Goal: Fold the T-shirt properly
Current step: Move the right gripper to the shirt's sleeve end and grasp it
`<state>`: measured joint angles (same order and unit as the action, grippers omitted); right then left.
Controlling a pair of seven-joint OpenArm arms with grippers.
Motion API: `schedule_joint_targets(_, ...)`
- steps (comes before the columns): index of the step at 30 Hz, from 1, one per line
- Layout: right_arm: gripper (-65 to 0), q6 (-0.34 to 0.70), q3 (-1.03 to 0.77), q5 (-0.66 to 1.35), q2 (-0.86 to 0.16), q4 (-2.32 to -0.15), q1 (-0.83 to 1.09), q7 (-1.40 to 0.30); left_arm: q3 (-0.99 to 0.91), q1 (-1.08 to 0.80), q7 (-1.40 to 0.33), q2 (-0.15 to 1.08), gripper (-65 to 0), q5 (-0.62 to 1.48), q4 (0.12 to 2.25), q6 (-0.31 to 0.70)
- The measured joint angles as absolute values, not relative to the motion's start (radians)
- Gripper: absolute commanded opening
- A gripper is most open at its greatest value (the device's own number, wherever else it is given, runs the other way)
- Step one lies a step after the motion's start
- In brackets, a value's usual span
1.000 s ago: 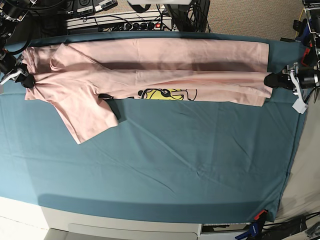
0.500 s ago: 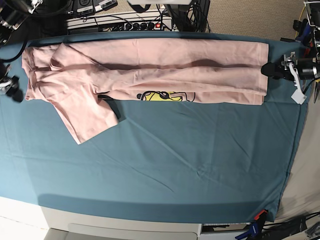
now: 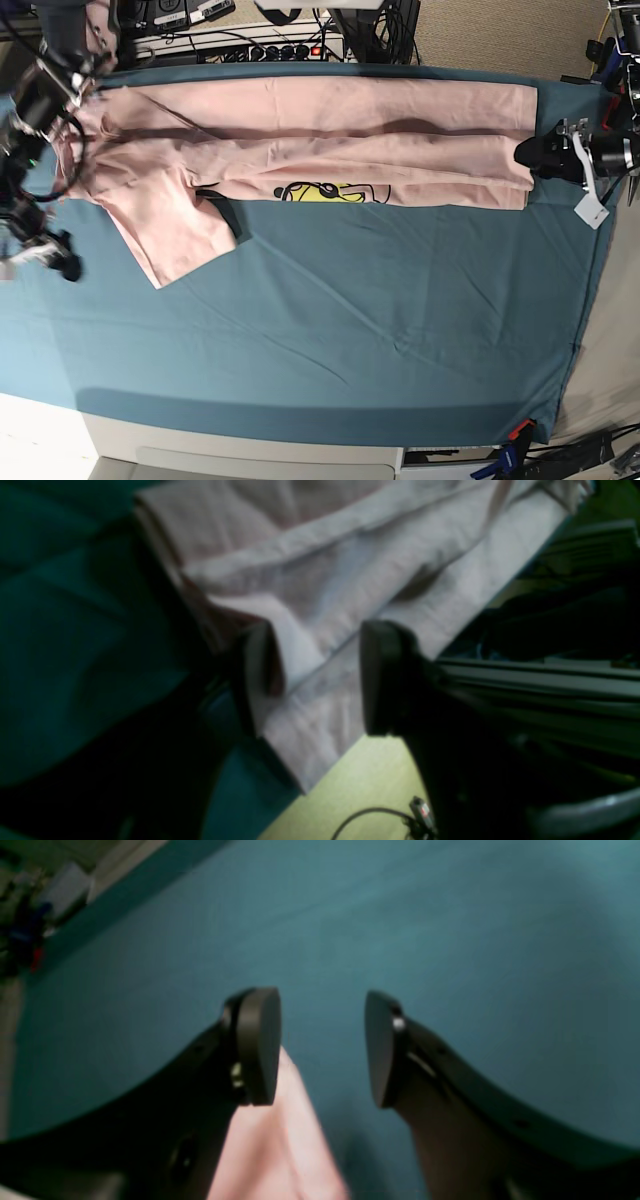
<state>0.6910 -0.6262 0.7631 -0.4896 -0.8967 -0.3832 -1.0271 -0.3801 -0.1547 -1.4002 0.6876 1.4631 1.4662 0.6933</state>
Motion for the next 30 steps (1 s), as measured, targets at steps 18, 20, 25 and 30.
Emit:
schedule_joint_targets(18,-37.3,0.648,-0.564,0.657,-0.342,-0.558,-0.551,-0.961,-0.38,-0.157,-1.402,0.688,-35.4,1.46,1.466,0.693)
schedule_joint_targets(20,-41.1,0.651,-0.564,0.654,-0.34,-0.558,-0.551,-0.96,-0.38,-0.158,-1.403,0.688,-35.4,1.46,1.466,0.693)
schedule_joint_targets(25,-65.0,0.701,-0.564,0.657,-0.341,-0.569,-0.55,-1.017,-0.38,-0.158,-1.403,0.688,-35.4,1.46,1.466,0.693)
schedule_joint_targets(30,-65.0,0.685,-0.563,0.788,-0.328,-0.683,-0.519,-1.208,-0.38,-0.158,-1.402,0.688,-35.4,1.46,1.466,0.693)
